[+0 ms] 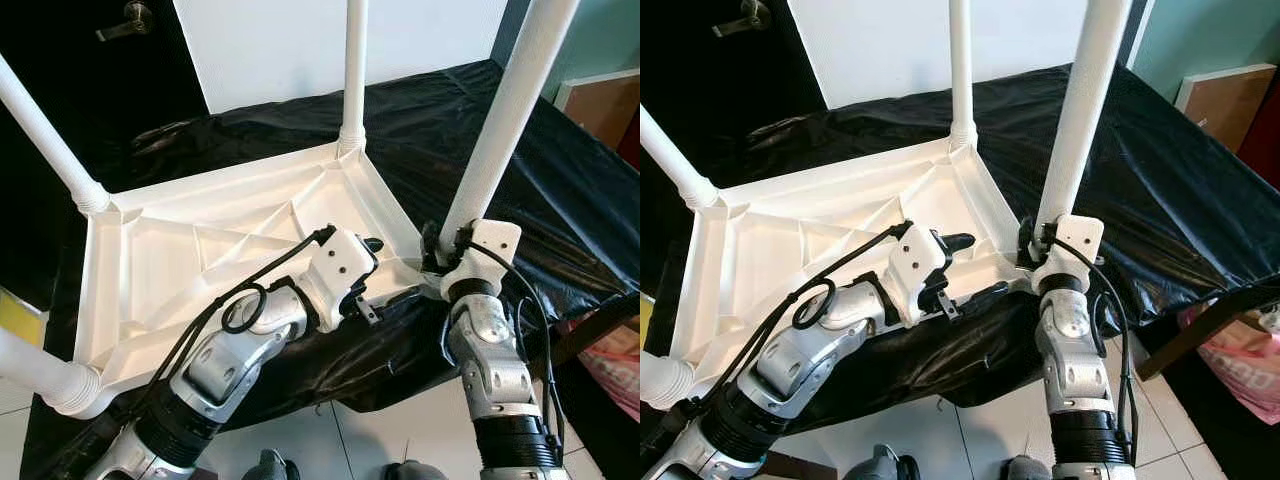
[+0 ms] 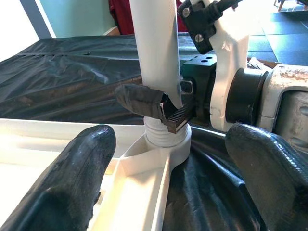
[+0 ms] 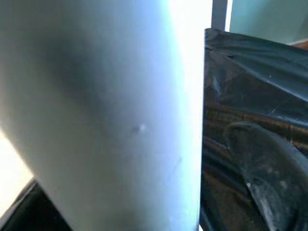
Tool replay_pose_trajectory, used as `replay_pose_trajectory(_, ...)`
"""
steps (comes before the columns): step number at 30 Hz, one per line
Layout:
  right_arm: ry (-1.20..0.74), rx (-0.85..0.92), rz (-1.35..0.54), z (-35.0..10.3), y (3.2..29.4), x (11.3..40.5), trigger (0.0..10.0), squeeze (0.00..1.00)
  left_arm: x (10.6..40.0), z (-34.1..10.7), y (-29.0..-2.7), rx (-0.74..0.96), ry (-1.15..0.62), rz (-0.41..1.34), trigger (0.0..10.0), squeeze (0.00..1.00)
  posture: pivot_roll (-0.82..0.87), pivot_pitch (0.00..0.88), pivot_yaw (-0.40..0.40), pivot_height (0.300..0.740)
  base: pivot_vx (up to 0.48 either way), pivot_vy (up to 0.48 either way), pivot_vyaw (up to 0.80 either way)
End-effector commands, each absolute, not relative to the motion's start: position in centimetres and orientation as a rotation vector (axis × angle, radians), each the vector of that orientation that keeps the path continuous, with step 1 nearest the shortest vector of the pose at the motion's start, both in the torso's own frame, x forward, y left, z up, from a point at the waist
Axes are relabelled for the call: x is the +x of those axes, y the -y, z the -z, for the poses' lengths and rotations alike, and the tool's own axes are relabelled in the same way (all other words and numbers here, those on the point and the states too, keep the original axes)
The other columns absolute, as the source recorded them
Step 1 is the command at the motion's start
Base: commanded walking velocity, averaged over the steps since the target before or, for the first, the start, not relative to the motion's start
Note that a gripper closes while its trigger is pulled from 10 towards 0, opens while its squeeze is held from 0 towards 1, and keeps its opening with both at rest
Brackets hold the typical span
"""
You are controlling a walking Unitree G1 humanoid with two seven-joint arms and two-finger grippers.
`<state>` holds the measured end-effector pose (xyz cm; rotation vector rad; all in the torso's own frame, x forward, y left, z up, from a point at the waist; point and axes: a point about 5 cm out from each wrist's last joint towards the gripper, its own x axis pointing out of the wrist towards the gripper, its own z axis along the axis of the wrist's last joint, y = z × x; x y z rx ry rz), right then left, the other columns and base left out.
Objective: Building children table
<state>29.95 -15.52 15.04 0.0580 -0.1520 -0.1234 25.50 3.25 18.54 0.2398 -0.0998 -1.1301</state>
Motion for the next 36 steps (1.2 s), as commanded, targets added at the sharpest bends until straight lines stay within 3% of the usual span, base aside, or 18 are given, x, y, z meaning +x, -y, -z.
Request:
replay_pose_trajectory(1,0.172,0.061,0.100,-15.3,15.9,29.8,10.0,1.00,25.2,-18.4,-3.2,0.270,0.095,1.222,10.0,0.00,-0.08,0.053,0.052,0.740,0.000,0.000,0.00)
replay_pose_trajectory(5,0.172,0.046,0.067,-15.4,16.2,29.9,10.0,1.00,25.2,-18.4,-3.2,0.269,0.095,1.222,10.0,0.00,-0.08,0.056,0.052,0.740,0.000,0.000,0.00)
replay_pose_trajectory(6,0.162,0.035,0.005,-15.3,16.4,30.0,10.0,0.06,25.2,-18.4,-3.2,0.268,0.094,1.222,10.0,0.00,-0.08,0.060,0.053,0.740,0.000,0.000,0.00)
replay_pose_trajectory(8,0.162,0.035,0.005,-15.3,16.4,30.0,10.0,0.06,25.2,-18.4,-3.2,0.268,0.094,1.222,10.0,0.00,-0.08,0.060,0.053,0.740,0.000,0.000,0.00)
replay_pose_trajectory(9,0.155,0.035,-0.078,-15.4,16.5,30.2,10.0,0.00,25.1,-18.4,-3.2,0.266,0.092,1.222,10.0,0.00,-0.08,0.066,0.057,0.740,0.000,0.000,0.00)
replay_pose_trajectory(12,0.150,0.032,-0.155,-15.5,16.5,30.4,10.0,0.00,25.1,-18.4,-3.2,0.265,0.091,1.223,10.0,0.00,-0.08,0.070,0.058,0.740,0.000,0.000,0.00)
replay_pose_trajectory(13,0.125,-0.006,-0.307,-15.4,16.2,30.7,10.0,0.00,25.1,-18.4,-3.2,0.262,0.090,1.226,10.0,0.00,-0.08,0.074,0.060,0.740,0.000,0.000,0.00)
replay_pose_trajectory(25,0.055,-0.168,-0.541,-14.7,17.0,30.9,10.0,0.00,25.1,-18.4,-3.3,0.263,0.087,1.223,10.0,0.00,-0.07,0.077,0.060,0.740,0.000,0.000,0.00)
replay_pose_trajectory(26,0.048,-0.181,-0.558,-14.7,17.3,31.0,9.1,0.00,25.1,-18.4,-3.3,0.263,0.087,1.222,10.0,0.00,-0.07,0.077,0.060,0.740,0.000,0.000,0.00)
replay_pose_trajectory(27,0.044,-0.191,-0.564,-14.7,17.6,31.2,4.7,0.00,25.1,-18.5,-3.3,0.263,0.088,1.223,10.0,0.00,-0.07,0.077,0.060,0.740,0.000,0.000,0.00)
replay_pose_trajectory(29,0.043,-0.197,-0.565,-14.7,17.8,31.3,4.7,0.00,25.1,-18.5,-3.3,0.263,0.088,1.223,10.0,0.00,-0.07,0.077,0.060,0.740,0.000,0.000,0.00)
replay_pose_trajectory(30,0.037,-0.212,-0.561,-14.7,18.1,31.4,0.0,0.00,25.1,-18.5,-3.3,0.263,0.089,1.223,10.0,0.00,-0.07,0.077,0.060,0.740,0.000,0.000,0.00)
replay_pose_trajectory(36,0.015,-0.248,-0.550,-14.4,19.0,31.8,0.0,0.00,25.1,-18.5,-3.4,0.262,0.088,1.224,10.0,0.00,-0.07,0.077,0.060,0.740,0.000,0.000,0.00)
